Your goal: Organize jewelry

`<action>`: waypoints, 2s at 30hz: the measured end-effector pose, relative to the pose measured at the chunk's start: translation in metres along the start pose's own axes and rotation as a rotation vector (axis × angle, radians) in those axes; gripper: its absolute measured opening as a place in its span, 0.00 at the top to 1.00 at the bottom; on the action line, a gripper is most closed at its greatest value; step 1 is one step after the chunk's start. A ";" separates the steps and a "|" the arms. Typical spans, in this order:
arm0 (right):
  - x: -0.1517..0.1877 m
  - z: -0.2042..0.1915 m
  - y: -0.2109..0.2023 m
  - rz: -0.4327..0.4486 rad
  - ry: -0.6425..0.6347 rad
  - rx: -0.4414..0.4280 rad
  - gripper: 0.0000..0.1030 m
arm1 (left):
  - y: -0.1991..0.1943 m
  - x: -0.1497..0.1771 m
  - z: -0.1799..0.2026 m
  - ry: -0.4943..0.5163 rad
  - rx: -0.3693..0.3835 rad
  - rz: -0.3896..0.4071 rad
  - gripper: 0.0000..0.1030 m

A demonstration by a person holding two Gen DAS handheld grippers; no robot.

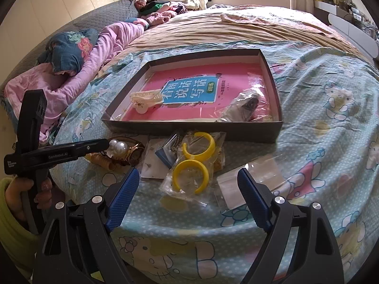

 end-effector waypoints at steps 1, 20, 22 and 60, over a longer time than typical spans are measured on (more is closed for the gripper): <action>0.000 -0.001 0.001 -0.001 -0.001 -0.001 0.19 | 0.001 0.000 -0.001 -0.003 0.004 -0.007 0.78; 0.000 -0.002 0.026 -0.039 -0.012 0.029 0.26 | -0.017 -0.011 0.020 0.092 -0.006 0.063 1.00; 0.000 -0.003 0.030 -0.040 -0.029 0.046 0.36 | -0.021 -0.013 0.023 0.109 -0.016 0.074 1.00; -0.015 0.013 -0.010 0.066 -0.012 0.022 0.57 | 0.018 0.024 0.002 0.127 -0.198 0.002 0.56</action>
Point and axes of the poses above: each gripper's, at about its wrist camera, not at the fingertips, and y roughly the way its jaws point, z to its right, x to its underside, the point moved 10 cm from there along y, roughly the way its jaws point, and after that the axes turned 8 degrees about -z, right-handed, at the moved point
